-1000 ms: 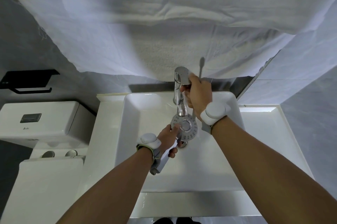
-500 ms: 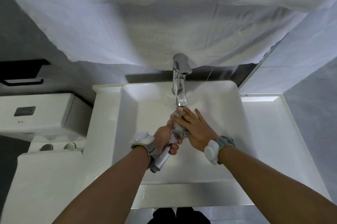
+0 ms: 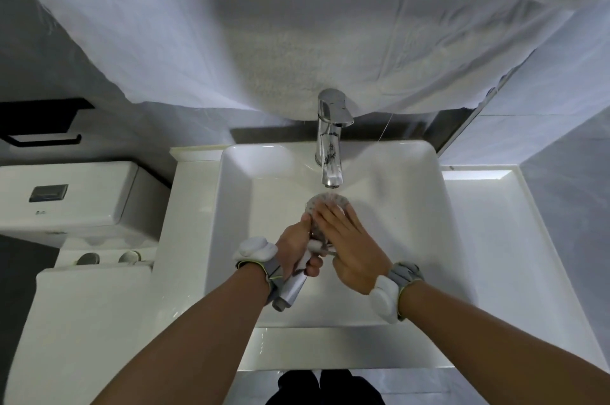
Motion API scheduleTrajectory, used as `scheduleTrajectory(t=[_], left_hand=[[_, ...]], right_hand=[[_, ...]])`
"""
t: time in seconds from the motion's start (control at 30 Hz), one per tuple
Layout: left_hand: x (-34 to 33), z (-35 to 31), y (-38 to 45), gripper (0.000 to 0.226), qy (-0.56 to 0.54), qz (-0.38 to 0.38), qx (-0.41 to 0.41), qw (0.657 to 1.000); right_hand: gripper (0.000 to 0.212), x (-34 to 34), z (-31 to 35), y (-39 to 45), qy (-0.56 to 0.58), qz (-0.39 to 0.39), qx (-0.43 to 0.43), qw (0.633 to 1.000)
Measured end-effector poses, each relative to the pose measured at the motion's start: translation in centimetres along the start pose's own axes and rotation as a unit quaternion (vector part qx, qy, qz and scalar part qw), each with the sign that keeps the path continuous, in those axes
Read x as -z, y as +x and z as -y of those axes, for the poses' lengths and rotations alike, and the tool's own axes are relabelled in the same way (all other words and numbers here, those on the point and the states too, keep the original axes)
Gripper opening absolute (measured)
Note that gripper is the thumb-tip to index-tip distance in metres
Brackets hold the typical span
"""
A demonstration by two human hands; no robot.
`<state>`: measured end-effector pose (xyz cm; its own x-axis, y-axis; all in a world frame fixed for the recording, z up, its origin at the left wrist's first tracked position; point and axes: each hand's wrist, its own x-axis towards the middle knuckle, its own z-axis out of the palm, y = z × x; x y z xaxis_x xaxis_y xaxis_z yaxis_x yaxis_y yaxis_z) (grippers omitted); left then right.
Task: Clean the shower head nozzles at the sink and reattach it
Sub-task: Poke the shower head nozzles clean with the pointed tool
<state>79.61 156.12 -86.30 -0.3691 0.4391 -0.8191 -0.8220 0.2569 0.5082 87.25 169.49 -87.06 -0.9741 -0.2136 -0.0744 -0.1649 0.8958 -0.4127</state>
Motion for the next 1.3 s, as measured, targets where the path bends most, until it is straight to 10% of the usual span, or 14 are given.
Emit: scheduleTrajectory(t=[0.33,0.5,0.63,0.87,1.13,1.3], left_hand=[[0.9,-0.9,-0.1,0.064,0.017,0.029,0.072,0.997],[0.1,0.3,-0.1,0.053,0.055,-0.050,0.007,0.997],[-0.2,0.8,-0.2,0.047,0.100,-0.064,-0.030,0.992],[-0.2,0.9,0.1,0.050,0.103,-0.083,-0.033,0.991],[-0.2,0.7,-0.1,0.056,0.095,-0.065,-0.032,0.993],[-0.2,0.7,-0.1,0.054,0.097,-0.064,-0.035,0.993]], right_hand=[[0.025,1.9,-1.9,-0.2,0.099,-0.032,-0.250,0.963],[0.050,2.4,-0.6,1.0,0.278,0.044,-0.283,0.917],[0.039,3.8,-0.9,2.6,0.193,0.123,-0.269,0.936],[0.044,3.5,0.5,2.5,0.086,0.092,-0.314,0.941],[0.041,3.9,-0.5,2.4,0.357,0.078,-0.359,0.859],[0.036,4.2,-1.3,2.4,0.309,0.010,-0.376,0.874]])
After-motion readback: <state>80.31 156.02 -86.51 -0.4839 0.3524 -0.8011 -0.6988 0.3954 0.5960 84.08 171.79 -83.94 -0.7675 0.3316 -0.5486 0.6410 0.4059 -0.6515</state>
